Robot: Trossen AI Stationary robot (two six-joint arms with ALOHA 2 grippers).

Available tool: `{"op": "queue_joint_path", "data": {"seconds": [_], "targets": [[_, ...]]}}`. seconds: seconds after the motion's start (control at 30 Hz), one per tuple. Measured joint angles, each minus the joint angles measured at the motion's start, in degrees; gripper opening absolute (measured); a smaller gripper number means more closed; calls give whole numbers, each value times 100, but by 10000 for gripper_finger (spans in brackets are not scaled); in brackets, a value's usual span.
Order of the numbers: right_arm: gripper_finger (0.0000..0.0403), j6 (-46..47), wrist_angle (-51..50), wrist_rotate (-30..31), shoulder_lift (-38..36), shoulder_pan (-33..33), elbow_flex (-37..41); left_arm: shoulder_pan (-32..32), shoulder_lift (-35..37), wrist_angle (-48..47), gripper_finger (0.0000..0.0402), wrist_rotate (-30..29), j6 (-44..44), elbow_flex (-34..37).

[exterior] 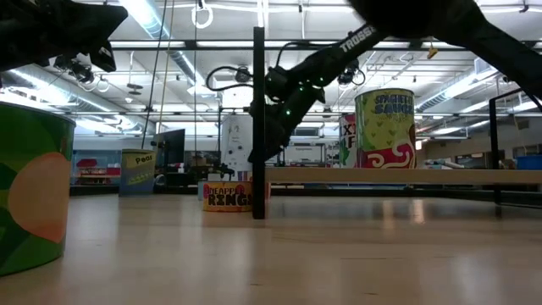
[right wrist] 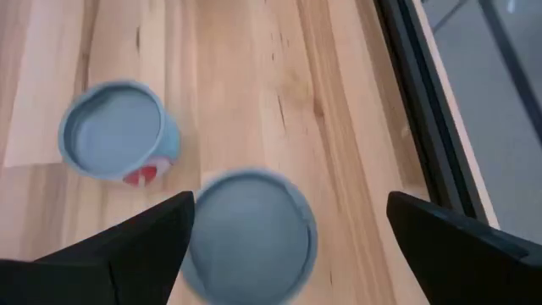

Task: Pick and place cans onto a shelf
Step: Put the red can on the shelf aligned with the light red can

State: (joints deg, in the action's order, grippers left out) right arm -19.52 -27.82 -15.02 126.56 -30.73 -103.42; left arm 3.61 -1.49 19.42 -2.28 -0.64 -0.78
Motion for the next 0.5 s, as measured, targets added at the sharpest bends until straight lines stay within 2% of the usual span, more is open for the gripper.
{"op": "queue_joint_path", "data": {"seconds": [0.2, 0.3, 0.5], "targets": [[400, -23, 405, -171, -2, 14, 475, 1, 1, 0, 11, -2, 2, 0], [400, 175, 425, -456, -2, 26, 539, -1, 0, 0, 11, -2, 1, 0], [400, 196, 516, -460, -13, 90, 570, -1, 0, 0, 11, -2, 0, 0]]}}
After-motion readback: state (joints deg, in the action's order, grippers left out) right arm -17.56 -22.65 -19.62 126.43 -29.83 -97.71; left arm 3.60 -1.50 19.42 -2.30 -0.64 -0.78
